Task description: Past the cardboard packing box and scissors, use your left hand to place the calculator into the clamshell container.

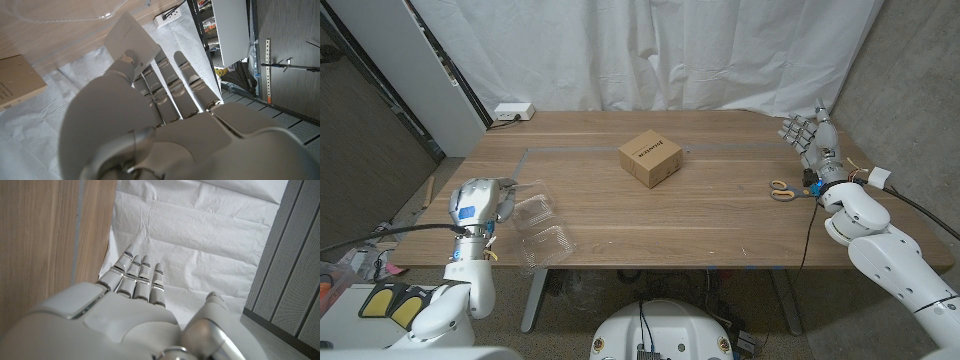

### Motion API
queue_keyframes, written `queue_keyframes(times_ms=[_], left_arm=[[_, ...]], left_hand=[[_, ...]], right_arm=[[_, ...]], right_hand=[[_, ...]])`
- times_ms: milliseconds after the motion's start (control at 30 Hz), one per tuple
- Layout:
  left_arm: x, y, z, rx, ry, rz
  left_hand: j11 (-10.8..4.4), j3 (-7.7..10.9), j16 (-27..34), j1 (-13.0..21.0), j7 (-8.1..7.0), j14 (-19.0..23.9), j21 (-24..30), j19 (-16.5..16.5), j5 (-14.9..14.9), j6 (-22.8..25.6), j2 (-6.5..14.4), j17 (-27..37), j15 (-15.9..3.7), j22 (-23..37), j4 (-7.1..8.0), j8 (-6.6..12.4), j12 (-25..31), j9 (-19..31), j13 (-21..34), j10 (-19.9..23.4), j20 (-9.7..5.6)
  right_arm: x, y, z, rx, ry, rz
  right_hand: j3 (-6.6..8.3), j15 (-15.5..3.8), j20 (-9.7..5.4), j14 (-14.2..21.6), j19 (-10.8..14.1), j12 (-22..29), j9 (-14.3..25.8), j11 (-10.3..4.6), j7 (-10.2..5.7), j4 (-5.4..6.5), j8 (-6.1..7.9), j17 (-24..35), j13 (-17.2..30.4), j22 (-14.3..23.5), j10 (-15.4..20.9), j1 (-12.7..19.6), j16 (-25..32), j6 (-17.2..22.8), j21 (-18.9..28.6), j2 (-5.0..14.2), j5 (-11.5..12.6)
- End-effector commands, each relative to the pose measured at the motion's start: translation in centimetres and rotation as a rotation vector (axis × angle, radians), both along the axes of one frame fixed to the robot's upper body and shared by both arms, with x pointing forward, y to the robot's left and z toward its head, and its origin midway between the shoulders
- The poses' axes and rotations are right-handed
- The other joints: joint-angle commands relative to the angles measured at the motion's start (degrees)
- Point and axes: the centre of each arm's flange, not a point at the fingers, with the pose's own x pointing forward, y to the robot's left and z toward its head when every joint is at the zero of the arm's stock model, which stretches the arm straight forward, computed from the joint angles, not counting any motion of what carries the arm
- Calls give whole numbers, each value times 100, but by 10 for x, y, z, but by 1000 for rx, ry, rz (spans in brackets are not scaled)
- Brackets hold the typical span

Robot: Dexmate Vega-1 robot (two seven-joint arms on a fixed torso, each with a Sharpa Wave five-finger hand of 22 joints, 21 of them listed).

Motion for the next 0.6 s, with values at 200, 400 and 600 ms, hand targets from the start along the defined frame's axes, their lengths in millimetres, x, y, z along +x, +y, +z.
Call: queue_keyframes(times_ms=[200, 400, 600], left_arm=[[10, 1, -14, -23, 30, -1], [14, 0, -17, -28, 37, -8], [16, -2, -19, -36, 32, -16]], left_hand=[[-2, 84, 11, 28, 151, 15, 25, -10, 35, 853, 5, 7, -265, 16, 32, 40, 23, 61, 32, 16, -653], [-3, 95, 9, 20, 164, 6, 29, -11, 34, 855, 3, 7, -263, 17, 37, 40, 28, 61, 37, 22, -653], [-2, 106, 12, 21, 164, 7, 30, -17, 35, 845, 1, 8, -266, 17, 36, 36, 33, 62, 49, 18, -640]], right_arm=[[4, 3, 1, -10, 13, 1], [5, 3, 0, -8, 15, -3], [4, 2, -1, -7, 16, -3]], right_hand=[[-22, -20, -46, 54, 61, -3, 12, 8, -15, -6, -21, 16, 9, 20, 47, -10, -3, 47, -29, 27, 3], [-24, -23, -42, 55, 64, -6, 12, 7, -16, -8, -18, 16, 9, 21, 44, -10, -3, 53, -40, 28, 3], [-26, -14, -46, 58, 67, -4, 12, 10, -10, -10, -20, 16, 9, 21, 51, -11, -2, 49, -50, 29, 2]])
